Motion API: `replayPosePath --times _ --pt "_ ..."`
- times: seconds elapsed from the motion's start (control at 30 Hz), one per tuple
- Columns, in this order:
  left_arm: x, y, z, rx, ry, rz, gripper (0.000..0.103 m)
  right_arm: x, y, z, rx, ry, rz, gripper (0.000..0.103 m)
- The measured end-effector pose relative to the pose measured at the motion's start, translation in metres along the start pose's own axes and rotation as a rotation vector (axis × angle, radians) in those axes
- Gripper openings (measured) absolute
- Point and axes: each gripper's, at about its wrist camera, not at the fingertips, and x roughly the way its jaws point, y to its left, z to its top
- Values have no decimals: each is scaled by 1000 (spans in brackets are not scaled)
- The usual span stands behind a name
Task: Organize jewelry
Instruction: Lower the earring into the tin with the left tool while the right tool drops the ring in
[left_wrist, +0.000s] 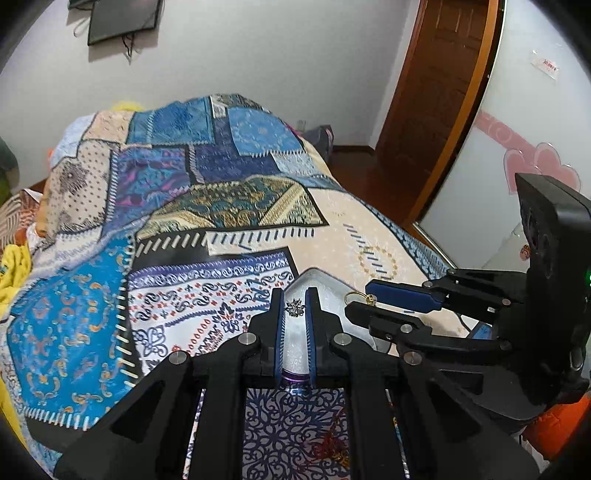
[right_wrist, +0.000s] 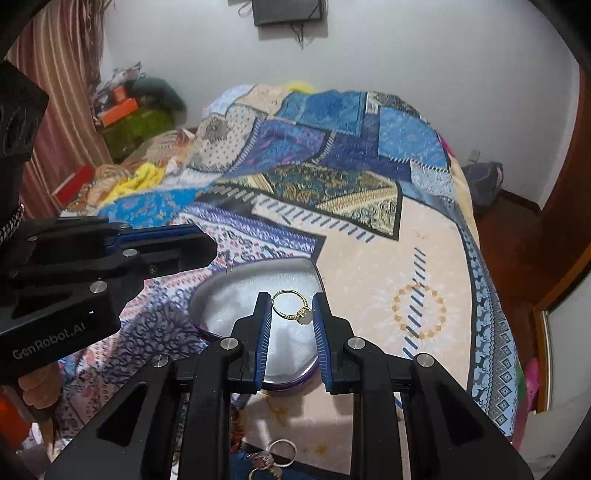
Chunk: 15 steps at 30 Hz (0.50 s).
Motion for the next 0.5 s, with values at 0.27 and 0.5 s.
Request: replayPosePath --times 0.27,0.5 --pt "19 3 -4 -5 59 -23 9 11 -3 -1 -4 42 12 20" --pt "16 3 -5 0 50 -30 9 18 -3 -2 -3 73 25 20"
